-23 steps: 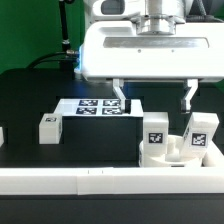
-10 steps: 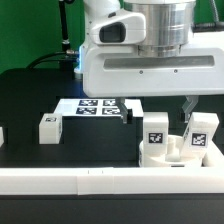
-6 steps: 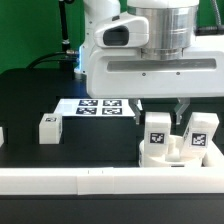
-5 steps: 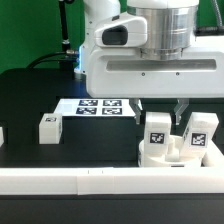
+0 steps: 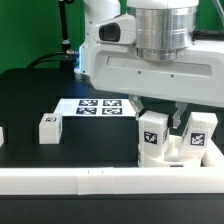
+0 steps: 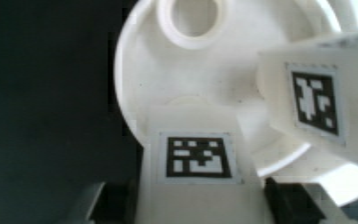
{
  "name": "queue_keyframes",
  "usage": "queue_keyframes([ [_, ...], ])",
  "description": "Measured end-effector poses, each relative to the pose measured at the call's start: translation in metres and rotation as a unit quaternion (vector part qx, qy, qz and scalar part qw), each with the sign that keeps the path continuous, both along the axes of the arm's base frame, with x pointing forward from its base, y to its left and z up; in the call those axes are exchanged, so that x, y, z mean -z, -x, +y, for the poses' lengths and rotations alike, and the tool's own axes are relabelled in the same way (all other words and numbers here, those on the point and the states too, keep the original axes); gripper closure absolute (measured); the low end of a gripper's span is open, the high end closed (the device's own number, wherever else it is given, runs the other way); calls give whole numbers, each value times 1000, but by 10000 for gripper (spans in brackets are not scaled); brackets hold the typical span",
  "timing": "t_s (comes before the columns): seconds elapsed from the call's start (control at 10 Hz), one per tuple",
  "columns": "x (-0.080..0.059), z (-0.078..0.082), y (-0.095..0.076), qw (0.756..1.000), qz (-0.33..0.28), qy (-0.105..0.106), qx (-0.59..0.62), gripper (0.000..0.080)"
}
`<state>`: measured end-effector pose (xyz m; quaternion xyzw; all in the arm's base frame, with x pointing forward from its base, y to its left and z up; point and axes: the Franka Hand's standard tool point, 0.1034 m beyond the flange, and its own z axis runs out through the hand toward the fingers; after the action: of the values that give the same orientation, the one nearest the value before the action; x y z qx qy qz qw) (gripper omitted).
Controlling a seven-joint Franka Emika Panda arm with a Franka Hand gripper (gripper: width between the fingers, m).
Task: Assemble stool
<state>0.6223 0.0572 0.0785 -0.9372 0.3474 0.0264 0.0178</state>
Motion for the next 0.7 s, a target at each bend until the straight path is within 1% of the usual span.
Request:
queue_keyframes([
  [0.1, 0, 3, 0, 996, -4, -2, 85, 462],
  [0.3, 0, 5, -3, 980, -7, -9, 198, 462],
  [0.4, 1, 9, -4, 963, -6, -15, 269, 462],
  [0.6, 1, 10, -4, 940, 0, -18, 340, 462],
  [0.7, 2, 12, -4, 917, 7, -22, 398, 462],
])
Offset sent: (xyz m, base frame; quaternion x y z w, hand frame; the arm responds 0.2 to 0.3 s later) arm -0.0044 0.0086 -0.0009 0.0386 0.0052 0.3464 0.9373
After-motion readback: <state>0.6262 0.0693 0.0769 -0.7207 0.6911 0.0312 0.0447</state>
